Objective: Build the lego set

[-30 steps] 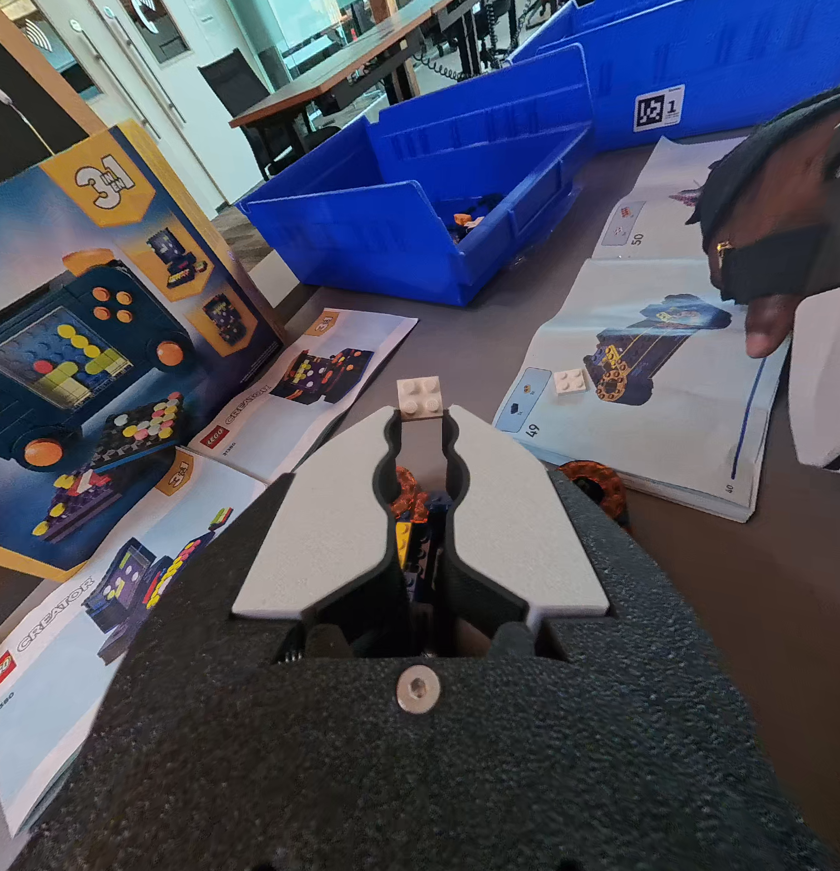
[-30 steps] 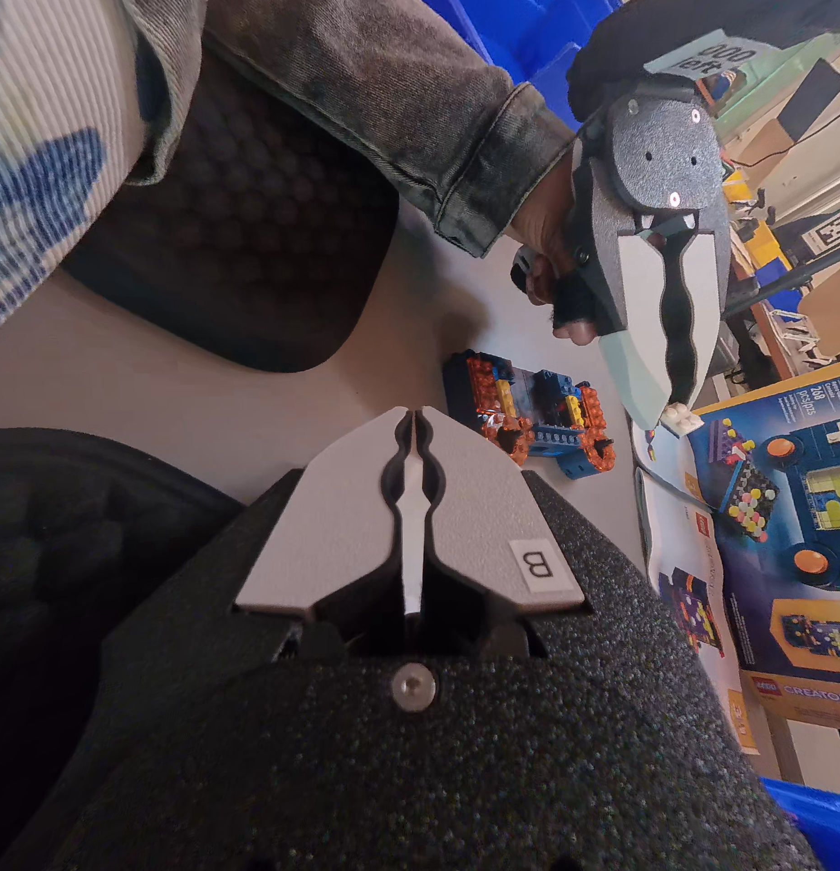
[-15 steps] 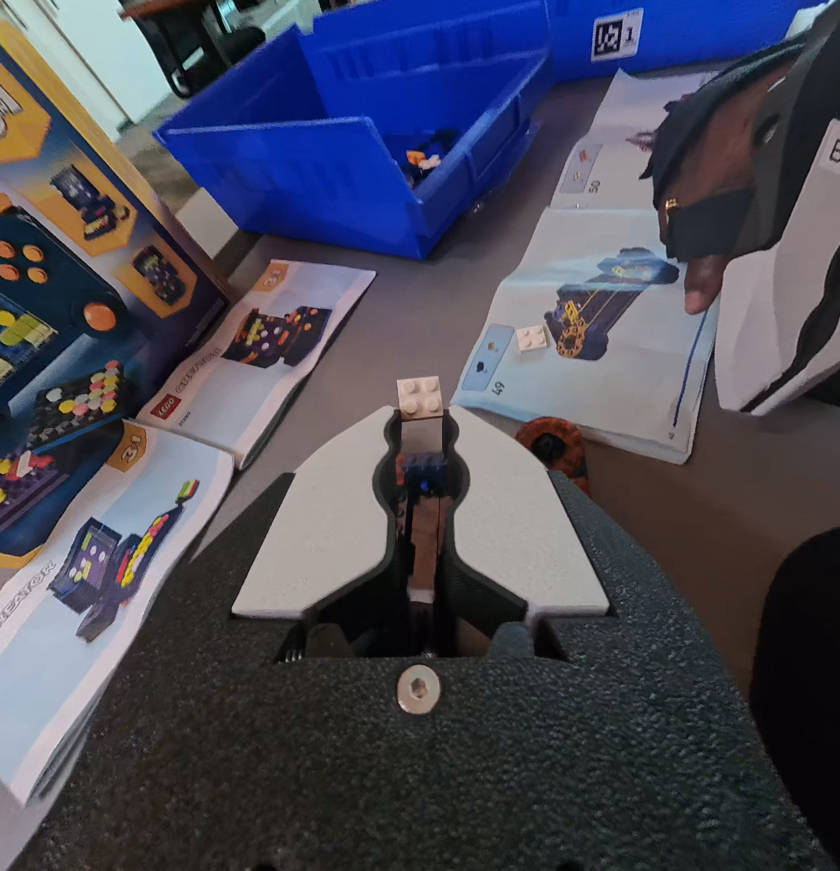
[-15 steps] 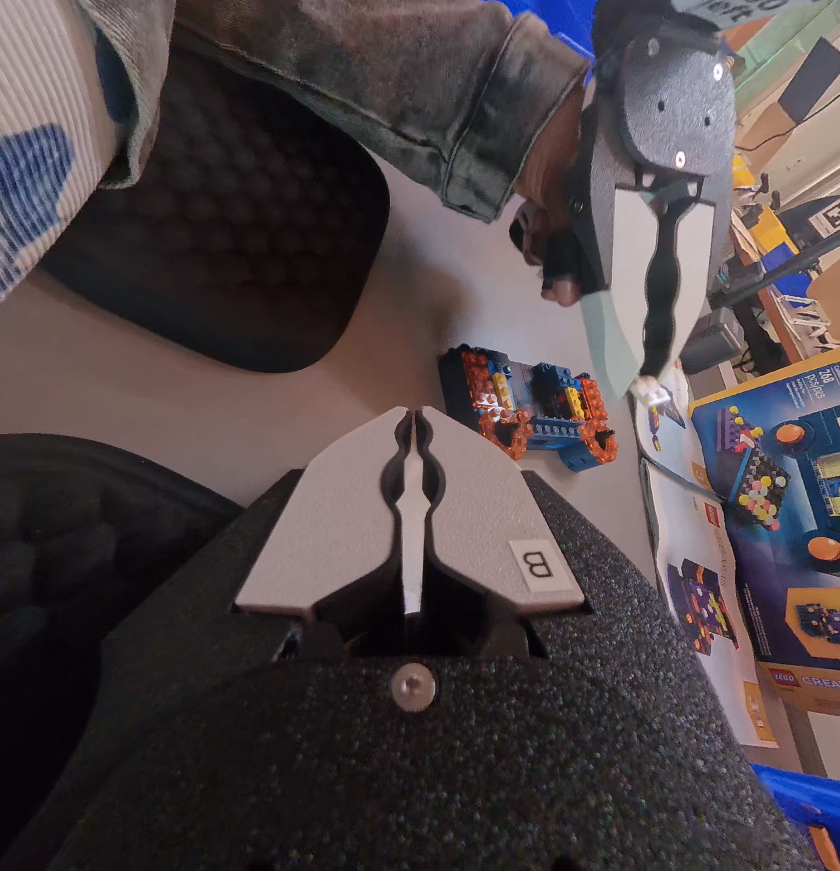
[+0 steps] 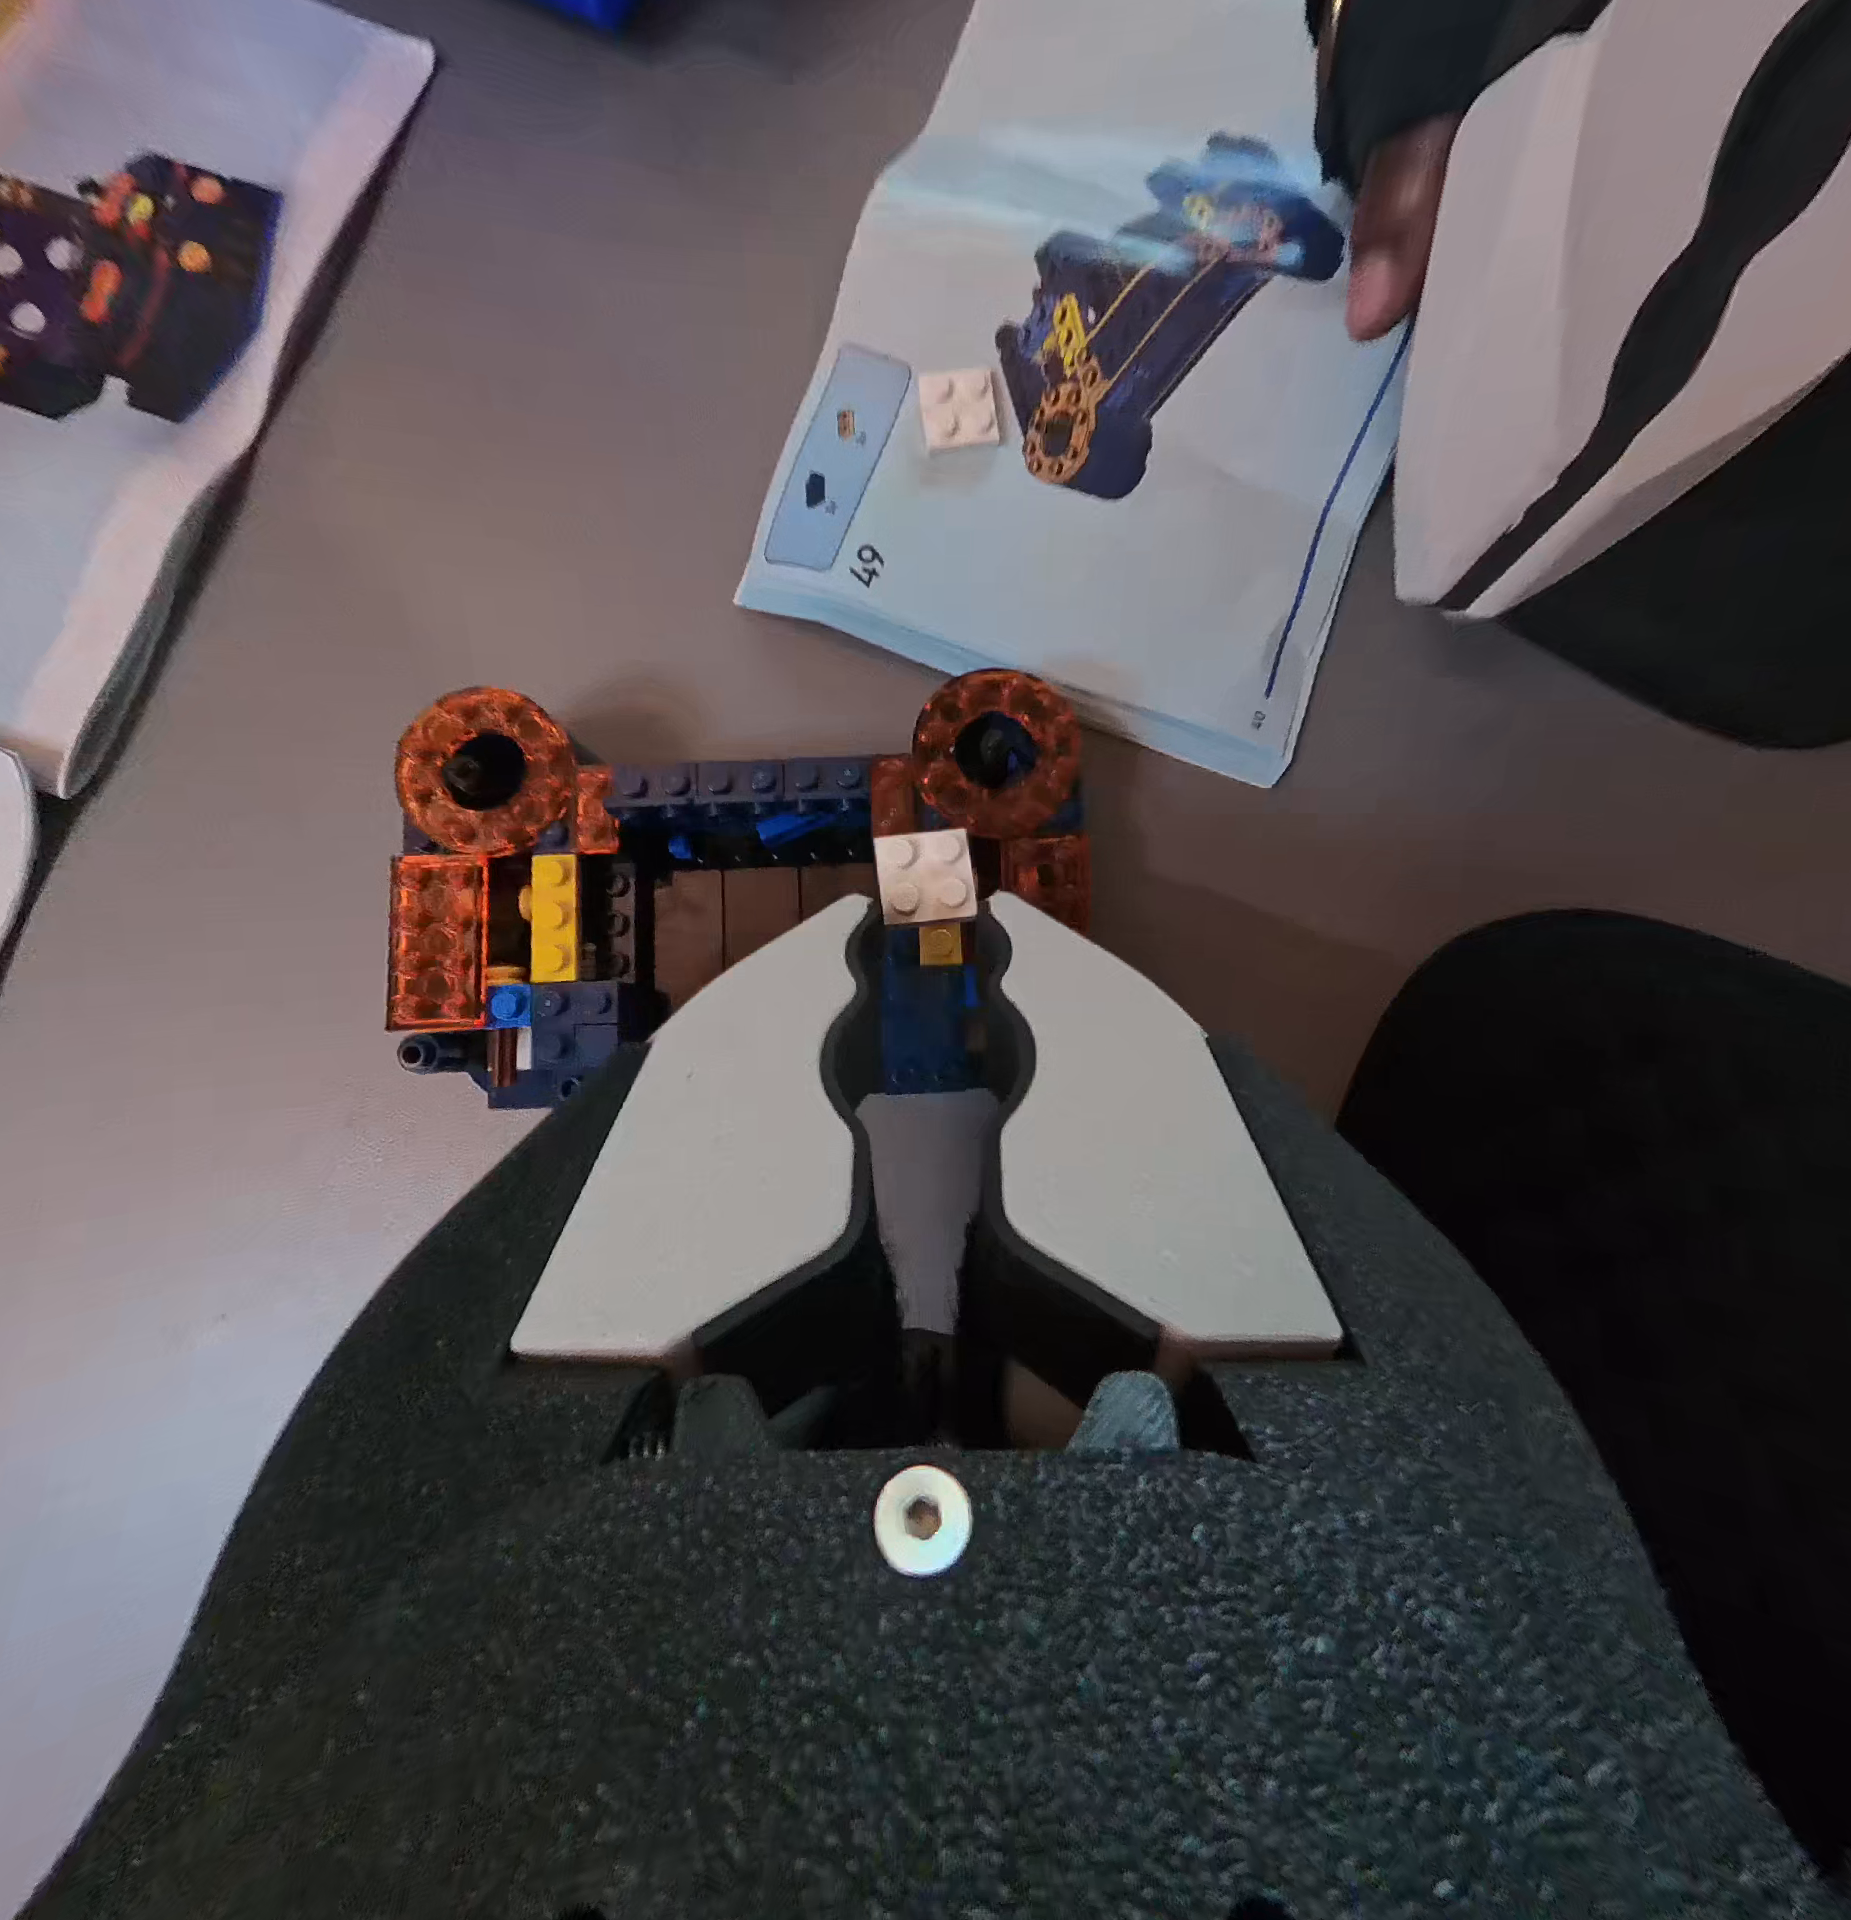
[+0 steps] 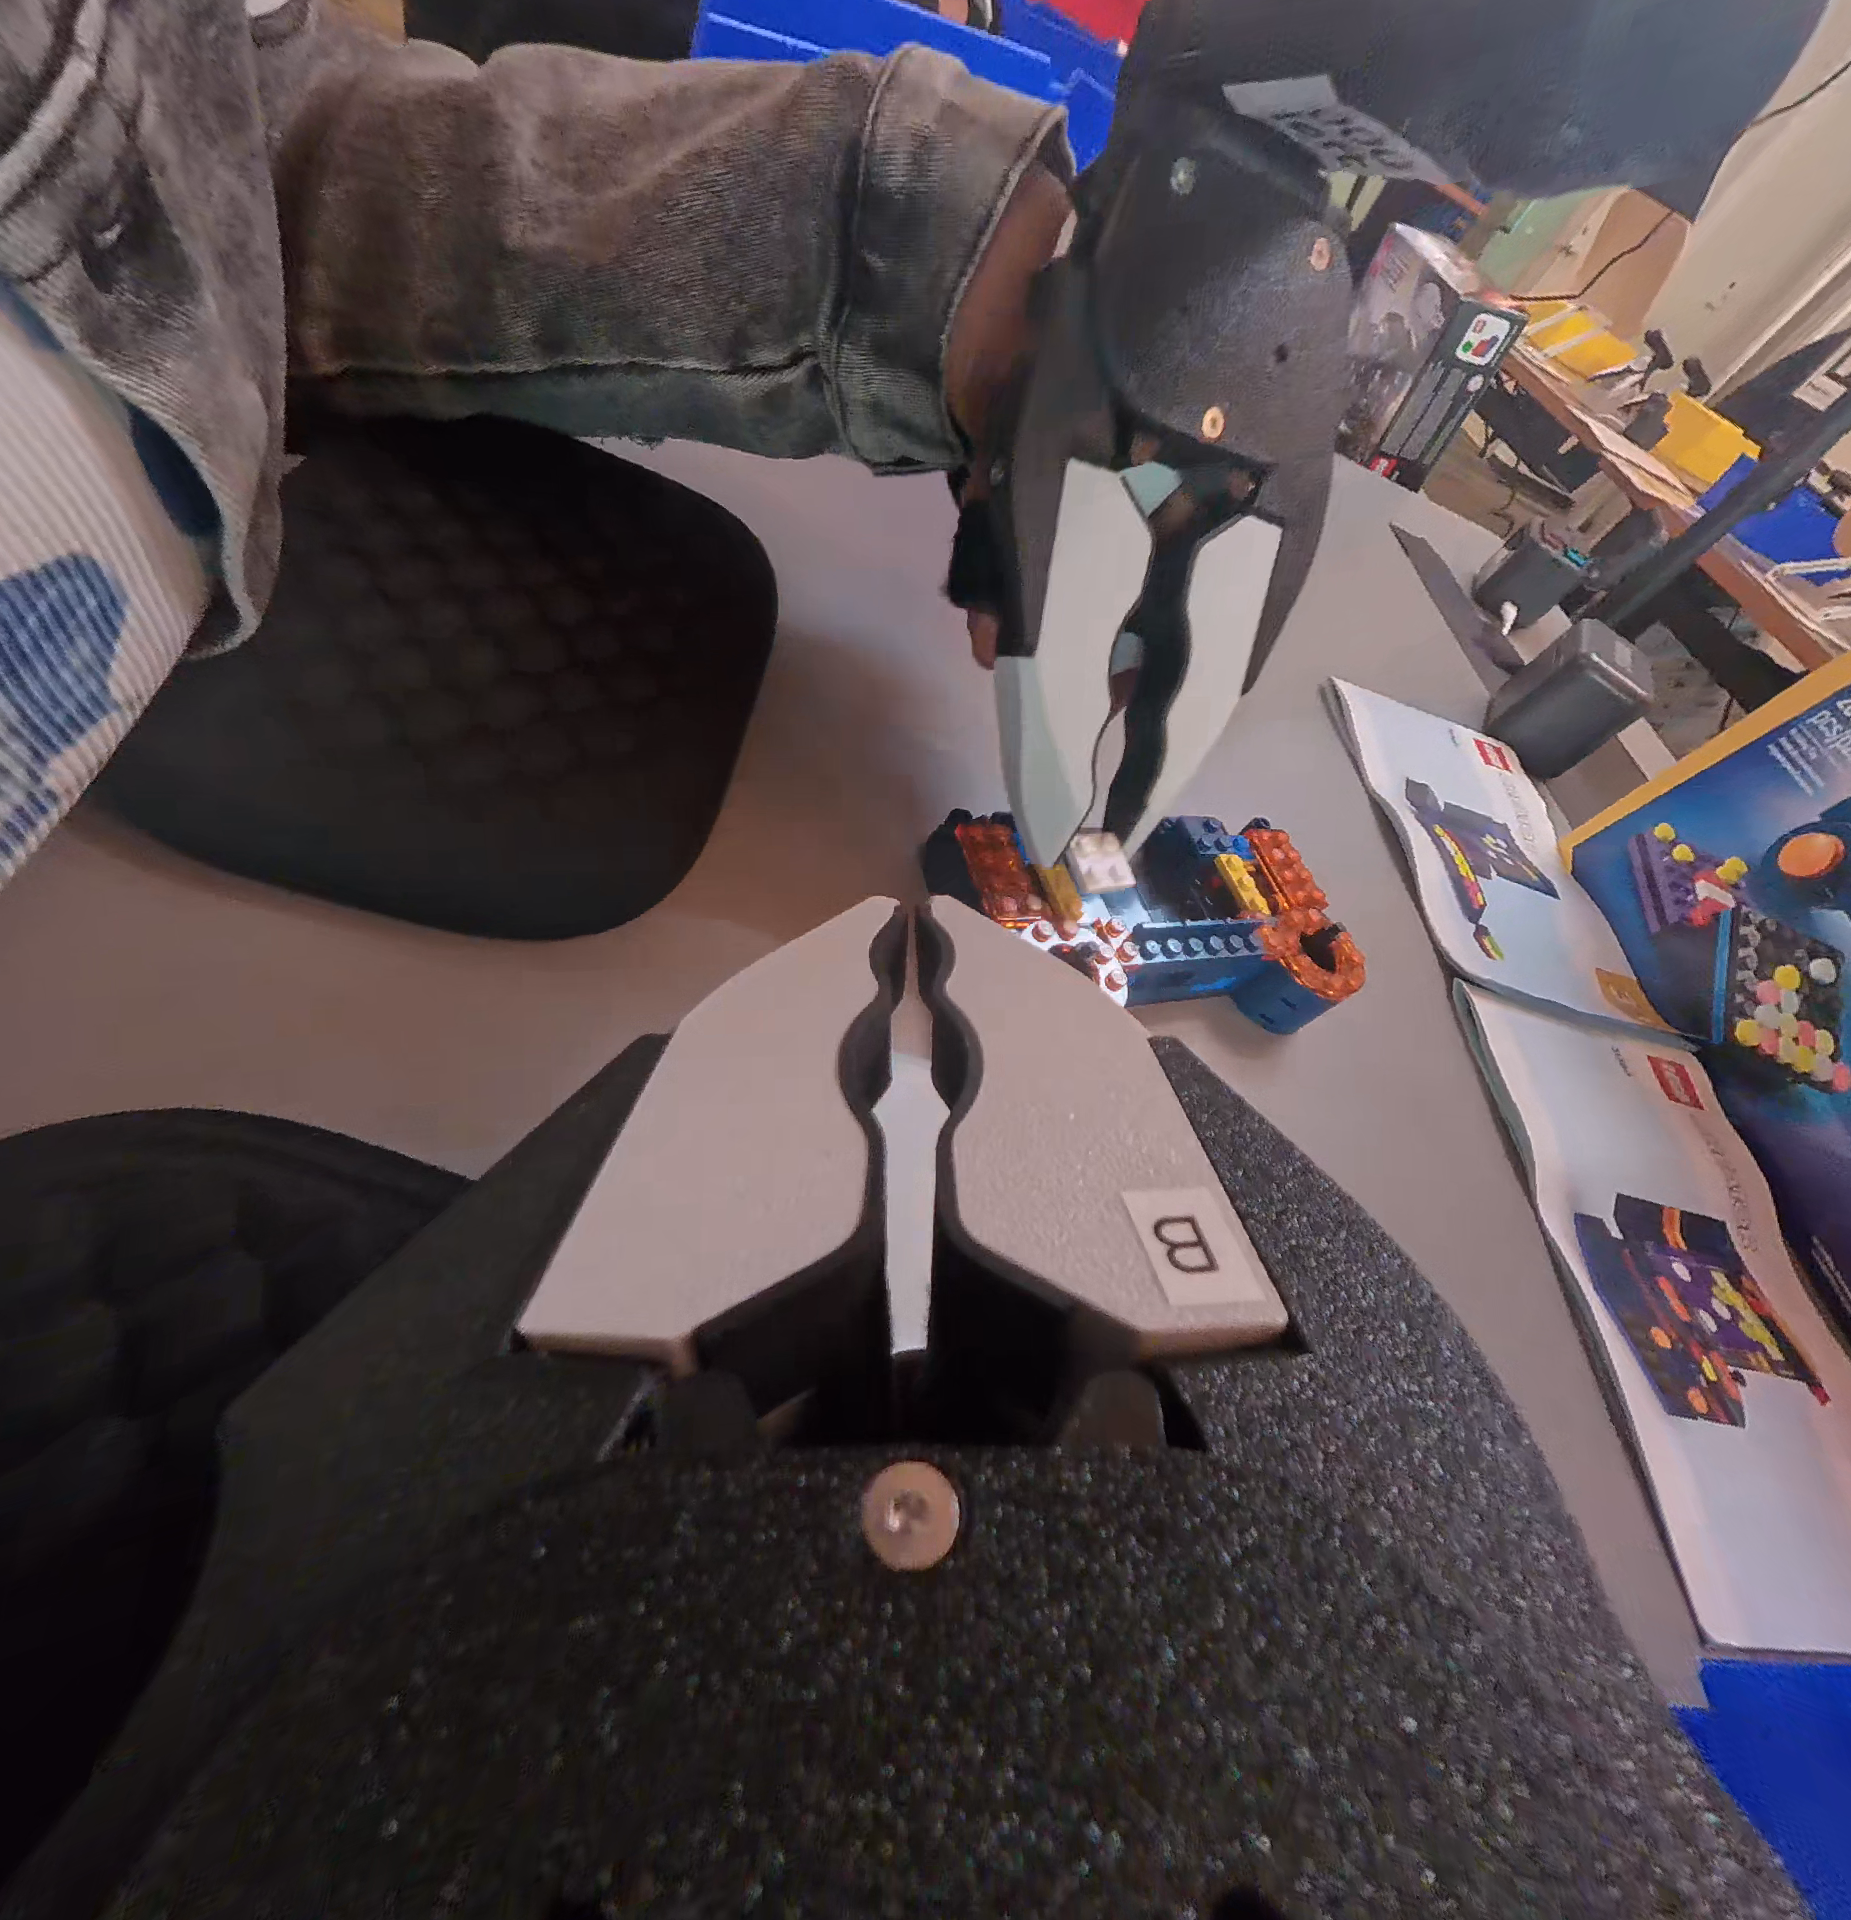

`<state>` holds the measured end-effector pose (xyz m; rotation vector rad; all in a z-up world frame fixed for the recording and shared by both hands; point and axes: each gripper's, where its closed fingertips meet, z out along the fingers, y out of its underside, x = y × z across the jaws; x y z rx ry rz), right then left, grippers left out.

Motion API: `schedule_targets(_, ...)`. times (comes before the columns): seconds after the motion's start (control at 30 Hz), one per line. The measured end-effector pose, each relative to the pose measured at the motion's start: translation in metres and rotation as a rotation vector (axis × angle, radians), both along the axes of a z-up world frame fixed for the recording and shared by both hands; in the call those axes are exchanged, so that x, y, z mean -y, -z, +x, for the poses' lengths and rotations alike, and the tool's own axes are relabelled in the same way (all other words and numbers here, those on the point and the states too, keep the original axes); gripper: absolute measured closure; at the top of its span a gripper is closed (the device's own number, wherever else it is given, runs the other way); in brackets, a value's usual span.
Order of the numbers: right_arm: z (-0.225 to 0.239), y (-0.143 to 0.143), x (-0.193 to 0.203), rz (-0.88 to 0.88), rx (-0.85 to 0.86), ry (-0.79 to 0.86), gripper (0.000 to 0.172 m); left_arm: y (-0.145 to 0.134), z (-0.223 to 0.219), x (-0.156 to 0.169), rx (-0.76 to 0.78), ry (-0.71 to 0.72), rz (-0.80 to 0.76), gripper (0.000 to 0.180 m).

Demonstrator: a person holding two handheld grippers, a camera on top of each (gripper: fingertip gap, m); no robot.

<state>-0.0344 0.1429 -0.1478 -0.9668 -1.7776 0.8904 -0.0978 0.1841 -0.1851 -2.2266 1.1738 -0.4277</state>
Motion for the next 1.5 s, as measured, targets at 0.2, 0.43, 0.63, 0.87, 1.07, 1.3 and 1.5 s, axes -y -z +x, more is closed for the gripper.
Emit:
schedule_targets(0.2, 0.000, 0.000, -0.002, -0.008, 0.002, 0.012, 0.171, 0.002, 0.003, 0.000, -0.011, 0.013, -0.030, 0.165)
schedule_targets(0.43, 0.000, -0.001, -0.004, -0.040, -0.002, 0.020, 0.170, 0.001, 0.002, 0.006, -0.053, 0.075, -0.106, 0.165)
schedule_targets(0.63, -0.001, -0.003, -0.008, -0.074, -0.010, 0.038, 0.170, 0.000, 0.004, 0.008, -0.061, 0.126, -0.192, 0.165)
schedule_targets(0.87, -0.001, -0.003, -0.009, -0.067, -0.014, 0.044, 0.170, 0.002, 0.004, 0.006, -0.039, 0.111, -0.319, 0.165)
schedule_targets(1.07, -0.001, -0.003, -0.009, -0.065, -0.014, 0.046, 0.170, 0.004, 0.008, 0.008, -0.043, 0.129, -0.348, 0.165)
schedule_targets(1.3, -0.001, -0.004, -0.009, -0.067, -0.014, 0.046, 0.170, 0.003, 0.008, 0.010, -0.050, 0.140, -0.372, 0.165)
schedule_targets(1.5, -0.001, -0.004, -0.009, -0.061, -0.017, 0.049, 0.170, 0.003, 0.007, 0.011, -0.051, 0.141, -0.401, 0.165)
